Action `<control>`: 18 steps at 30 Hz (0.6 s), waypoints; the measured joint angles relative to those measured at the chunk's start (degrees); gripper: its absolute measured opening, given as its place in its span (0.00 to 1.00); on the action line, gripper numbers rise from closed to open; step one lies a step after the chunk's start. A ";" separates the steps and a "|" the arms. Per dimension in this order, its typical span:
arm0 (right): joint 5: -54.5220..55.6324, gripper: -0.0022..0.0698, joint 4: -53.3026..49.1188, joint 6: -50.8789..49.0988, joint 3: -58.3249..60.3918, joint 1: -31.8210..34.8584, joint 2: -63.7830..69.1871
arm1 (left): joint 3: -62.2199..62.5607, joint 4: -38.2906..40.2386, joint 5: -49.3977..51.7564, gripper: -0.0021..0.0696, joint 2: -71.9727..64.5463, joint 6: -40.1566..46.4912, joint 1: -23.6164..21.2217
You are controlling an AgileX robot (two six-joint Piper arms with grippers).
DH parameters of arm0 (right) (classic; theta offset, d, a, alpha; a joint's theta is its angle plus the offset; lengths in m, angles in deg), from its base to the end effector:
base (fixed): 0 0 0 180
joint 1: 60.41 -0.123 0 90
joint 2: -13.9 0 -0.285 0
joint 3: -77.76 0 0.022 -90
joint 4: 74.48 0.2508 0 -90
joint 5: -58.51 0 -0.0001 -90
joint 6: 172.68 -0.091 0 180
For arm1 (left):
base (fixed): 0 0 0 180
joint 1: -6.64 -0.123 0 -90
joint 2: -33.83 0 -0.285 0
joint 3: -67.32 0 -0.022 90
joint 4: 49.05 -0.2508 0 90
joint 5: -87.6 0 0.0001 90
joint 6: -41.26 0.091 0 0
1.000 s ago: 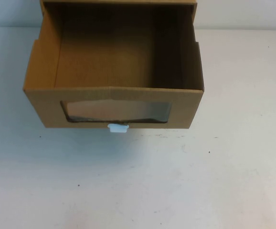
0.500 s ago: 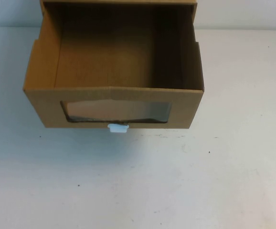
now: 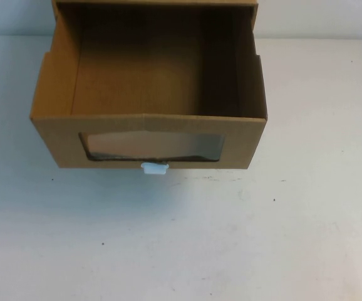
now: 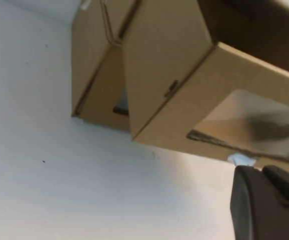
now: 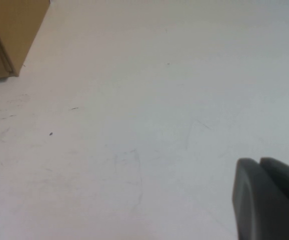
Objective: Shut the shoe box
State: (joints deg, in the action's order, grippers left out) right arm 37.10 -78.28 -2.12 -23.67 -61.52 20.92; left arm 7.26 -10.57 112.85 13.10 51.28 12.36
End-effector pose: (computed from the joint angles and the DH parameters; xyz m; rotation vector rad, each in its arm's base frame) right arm 0.0525 -0.0012 0.1724 0.0948 1.8647 0.0620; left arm 0.0608 -0.0304 0.2688 -0.1142 1.7966 -0.6317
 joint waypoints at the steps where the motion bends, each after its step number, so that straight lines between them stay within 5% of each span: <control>1: 0.00 0.01 0.00 0.00 0.00 0.00 0.00 | 3.09 -1.04 2.18 0.02 -3.33 1.33 0.00; 10: 0.00 0.01 0.00 0.00 0.00 0.00 0.00 | 34.52 -0.56 16.06 0.02 -33.52 20.40 0.00; 18: 0.00 0.01 0.00 0.00 0.00 0.00 0.00 | 64.30 -0.18 25.02 0.02 -58.12 25.95 0.00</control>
State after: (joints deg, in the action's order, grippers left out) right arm 37.10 -78.28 -2.12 -23.67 -61.52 20.92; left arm 71.56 -10.75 137.87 -45.01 77.23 12.36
